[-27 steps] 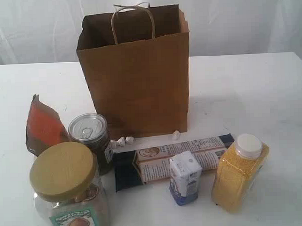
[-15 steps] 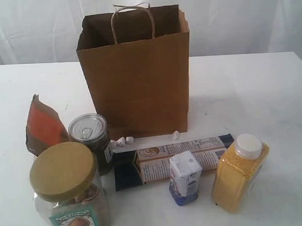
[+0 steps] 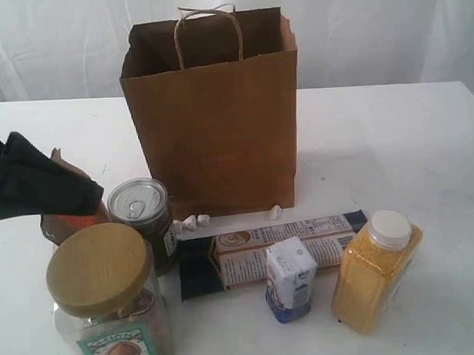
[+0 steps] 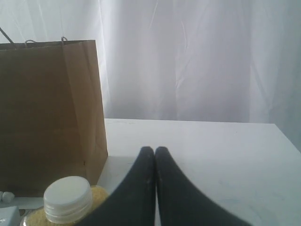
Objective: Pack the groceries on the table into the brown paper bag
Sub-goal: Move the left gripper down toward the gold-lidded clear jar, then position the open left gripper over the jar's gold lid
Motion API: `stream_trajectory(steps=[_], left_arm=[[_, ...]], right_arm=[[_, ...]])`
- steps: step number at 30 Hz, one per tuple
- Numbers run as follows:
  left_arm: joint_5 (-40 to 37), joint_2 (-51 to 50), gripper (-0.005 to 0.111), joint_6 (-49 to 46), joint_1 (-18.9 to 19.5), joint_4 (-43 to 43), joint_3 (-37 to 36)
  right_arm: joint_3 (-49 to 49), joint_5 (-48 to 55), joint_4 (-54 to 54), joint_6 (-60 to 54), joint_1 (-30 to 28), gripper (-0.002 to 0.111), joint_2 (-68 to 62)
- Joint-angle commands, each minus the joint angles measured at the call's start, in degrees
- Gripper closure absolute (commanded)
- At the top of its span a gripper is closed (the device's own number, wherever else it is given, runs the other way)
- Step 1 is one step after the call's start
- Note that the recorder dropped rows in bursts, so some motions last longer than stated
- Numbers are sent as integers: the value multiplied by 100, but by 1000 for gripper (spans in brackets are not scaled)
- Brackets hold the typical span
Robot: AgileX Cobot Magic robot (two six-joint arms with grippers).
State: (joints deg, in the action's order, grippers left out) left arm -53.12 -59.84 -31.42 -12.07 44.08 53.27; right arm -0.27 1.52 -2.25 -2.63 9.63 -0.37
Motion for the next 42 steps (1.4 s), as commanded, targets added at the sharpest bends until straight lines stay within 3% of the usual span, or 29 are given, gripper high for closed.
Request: stream_trajectory(steps=[1,5,9,14,20,25,31,42], left_arm=[[-164,-81,14,-521,-1,136,112],[-112,-81,1,-938,-1,125,112],[-100,-81,1,-1372,-69,138,112],[-24,-81,1,-1697,-523,65,112],[10,-229,2,-1419,-930,-869,165],[35,-417,2,-1399,-1218,-988,177],[259,-702,2,-1306,-1537,-1792,177],[409,-1081,2,-1306,-1607,-1972,177]], right_arm=[[27,-32,35,-5,-51,108,37],[27,-32,35,-5,-51,108,37],[27,-32,35,-5,-51,108,37],[27,-32,35,-5,-51,108,37],[27,-32,35,-5,-51,108,37],[27,-32,35,-5,-51,108,37],[27,-32,35,-5,-51,108,37],[27,-32,35,-5,-51,108,37]])
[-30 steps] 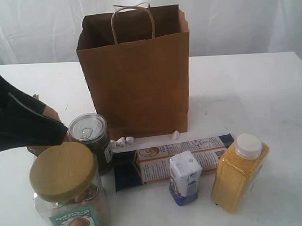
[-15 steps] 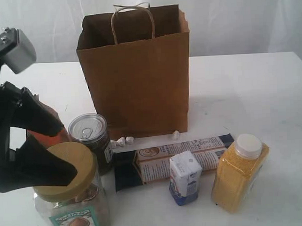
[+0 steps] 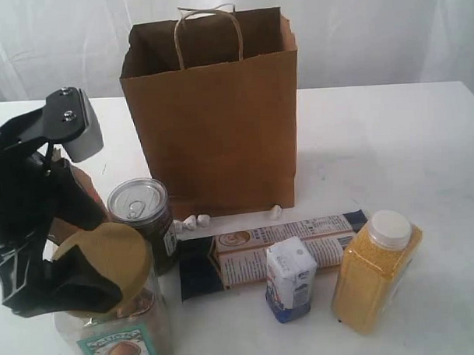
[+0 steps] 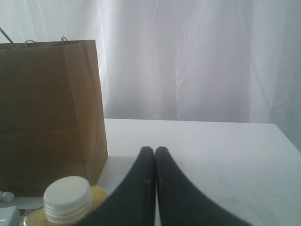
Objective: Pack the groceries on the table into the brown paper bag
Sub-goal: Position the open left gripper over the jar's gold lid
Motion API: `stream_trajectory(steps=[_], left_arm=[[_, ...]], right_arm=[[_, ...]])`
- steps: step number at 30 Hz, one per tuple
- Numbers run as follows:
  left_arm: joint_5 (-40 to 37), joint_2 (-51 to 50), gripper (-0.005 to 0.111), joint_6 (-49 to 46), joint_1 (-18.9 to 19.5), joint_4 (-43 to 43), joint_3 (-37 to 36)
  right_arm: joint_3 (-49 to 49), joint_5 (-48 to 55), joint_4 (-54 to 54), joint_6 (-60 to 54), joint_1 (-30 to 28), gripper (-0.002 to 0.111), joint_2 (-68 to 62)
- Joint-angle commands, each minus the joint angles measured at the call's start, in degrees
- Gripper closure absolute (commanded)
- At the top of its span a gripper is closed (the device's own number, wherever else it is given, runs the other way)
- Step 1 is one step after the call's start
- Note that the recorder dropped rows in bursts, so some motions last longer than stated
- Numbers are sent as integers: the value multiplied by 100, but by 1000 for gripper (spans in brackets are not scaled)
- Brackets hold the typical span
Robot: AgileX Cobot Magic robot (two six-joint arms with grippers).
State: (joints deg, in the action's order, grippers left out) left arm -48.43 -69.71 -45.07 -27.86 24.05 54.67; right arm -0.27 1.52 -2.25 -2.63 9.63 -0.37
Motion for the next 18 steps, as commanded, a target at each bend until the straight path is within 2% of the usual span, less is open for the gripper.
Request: stream_trajectory(steps=[1,10,18], left_arm=[[-59,-119,2,58,-27,31,37],[-6,-395,2,148,-27,-48,37],[-462,-328,2,176,-27,-38,37]], right_arm=[[27,-32,35,-5,-51,108,37],[27,-32,35,-5,-51,108,37],[27,-32,35,-5,-51,108,37]])
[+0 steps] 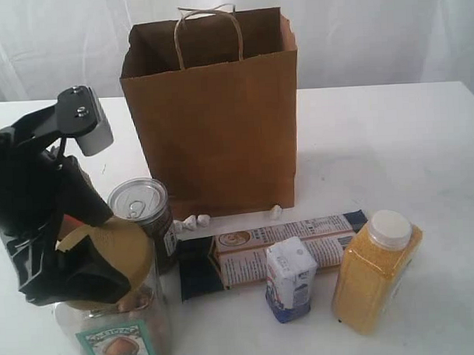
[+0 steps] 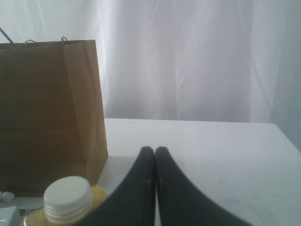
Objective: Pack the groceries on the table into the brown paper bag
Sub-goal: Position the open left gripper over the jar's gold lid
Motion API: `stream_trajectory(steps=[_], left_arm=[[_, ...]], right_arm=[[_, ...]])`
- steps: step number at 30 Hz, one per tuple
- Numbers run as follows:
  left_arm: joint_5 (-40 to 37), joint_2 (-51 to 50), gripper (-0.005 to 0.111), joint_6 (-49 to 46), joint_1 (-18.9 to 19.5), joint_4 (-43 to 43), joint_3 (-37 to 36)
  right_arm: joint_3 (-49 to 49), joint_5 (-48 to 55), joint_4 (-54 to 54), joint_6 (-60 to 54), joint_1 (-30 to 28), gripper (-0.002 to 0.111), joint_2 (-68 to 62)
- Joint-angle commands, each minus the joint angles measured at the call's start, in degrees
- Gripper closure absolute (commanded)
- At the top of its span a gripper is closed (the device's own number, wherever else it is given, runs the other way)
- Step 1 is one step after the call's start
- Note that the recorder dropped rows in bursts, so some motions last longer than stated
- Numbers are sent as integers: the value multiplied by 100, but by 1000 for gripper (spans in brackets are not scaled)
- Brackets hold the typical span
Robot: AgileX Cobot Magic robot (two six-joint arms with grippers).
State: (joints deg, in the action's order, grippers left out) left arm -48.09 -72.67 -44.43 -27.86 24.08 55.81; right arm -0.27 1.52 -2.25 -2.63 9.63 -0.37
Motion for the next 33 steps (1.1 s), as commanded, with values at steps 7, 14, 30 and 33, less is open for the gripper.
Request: stream_trajectory(steps=[7,14,30,33], left_arm=[[-829,-34,2,90,-27,-75,-77],[-886,3,2,72,-266,-513,-77],[-687,7,2,602,-623,-1539,-77],[-673,7,2,602,-623,-1539,-77]], right_arm=[[27,-32,35,-5,-51,108,37],[27,-32,35,-5,-51,108,37],[27,-32,35,-5,-51,108,37],[27,-32,35,-5,-51,108,37]])
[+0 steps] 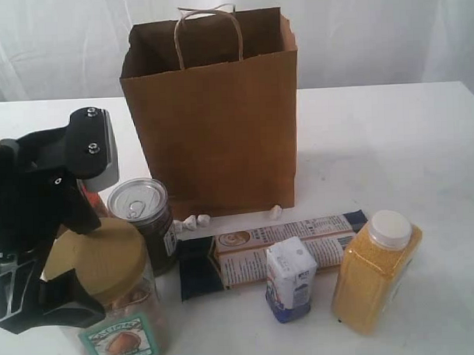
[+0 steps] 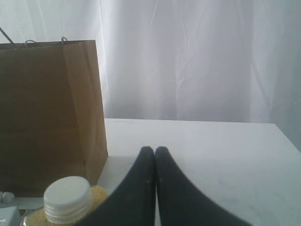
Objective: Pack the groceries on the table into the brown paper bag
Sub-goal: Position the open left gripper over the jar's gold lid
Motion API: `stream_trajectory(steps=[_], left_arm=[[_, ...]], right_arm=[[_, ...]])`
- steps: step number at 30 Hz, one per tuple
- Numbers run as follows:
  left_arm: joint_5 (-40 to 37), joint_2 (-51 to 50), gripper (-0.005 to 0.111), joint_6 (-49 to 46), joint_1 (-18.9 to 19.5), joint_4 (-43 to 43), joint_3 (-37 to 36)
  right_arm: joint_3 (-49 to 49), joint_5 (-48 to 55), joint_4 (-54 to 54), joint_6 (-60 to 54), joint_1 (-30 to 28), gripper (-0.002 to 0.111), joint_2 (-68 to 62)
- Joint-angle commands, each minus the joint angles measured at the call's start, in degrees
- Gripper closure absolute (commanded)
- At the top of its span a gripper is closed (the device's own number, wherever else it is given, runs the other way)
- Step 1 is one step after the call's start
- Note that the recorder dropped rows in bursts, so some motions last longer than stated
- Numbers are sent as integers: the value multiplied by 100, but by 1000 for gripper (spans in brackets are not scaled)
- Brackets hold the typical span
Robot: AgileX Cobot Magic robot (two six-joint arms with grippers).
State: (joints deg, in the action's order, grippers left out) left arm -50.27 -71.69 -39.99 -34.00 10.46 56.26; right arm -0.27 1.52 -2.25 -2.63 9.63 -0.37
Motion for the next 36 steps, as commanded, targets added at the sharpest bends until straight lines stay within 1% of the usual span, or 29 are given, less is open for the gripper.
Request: stream_trajectory(steps=[1,7,11,17,21,27,31,36], left_arm=[[-444,-91,2,158,-10,-195,-122],[-430,-91,2,270,-10,-225,48],[-697,-91,2,484,-10,-394,253],[-814,-103,2,572,-10,-593,278],[-688,-103,2,583,-10,-568,278],[-130,-103,1,707,-10,-492,278],[-74,-103,1,975,-10,-492,278],[-42,-92,1,1065,-10,-465,278]], right_arm=[[27,-32,35,-5,-51,108,37],[27,-32,35,-5,-51,108,37],[27,-32,35,-5,-51,108,37],[27,-32,35,-5,-51,108,37],[27,-32,35,-5,-51,108,37],[27,-32,35,-5,-51,108,37],[27,-32,35,-5,-51,108,37],[27,-32,35,-5,-51,108,37]])
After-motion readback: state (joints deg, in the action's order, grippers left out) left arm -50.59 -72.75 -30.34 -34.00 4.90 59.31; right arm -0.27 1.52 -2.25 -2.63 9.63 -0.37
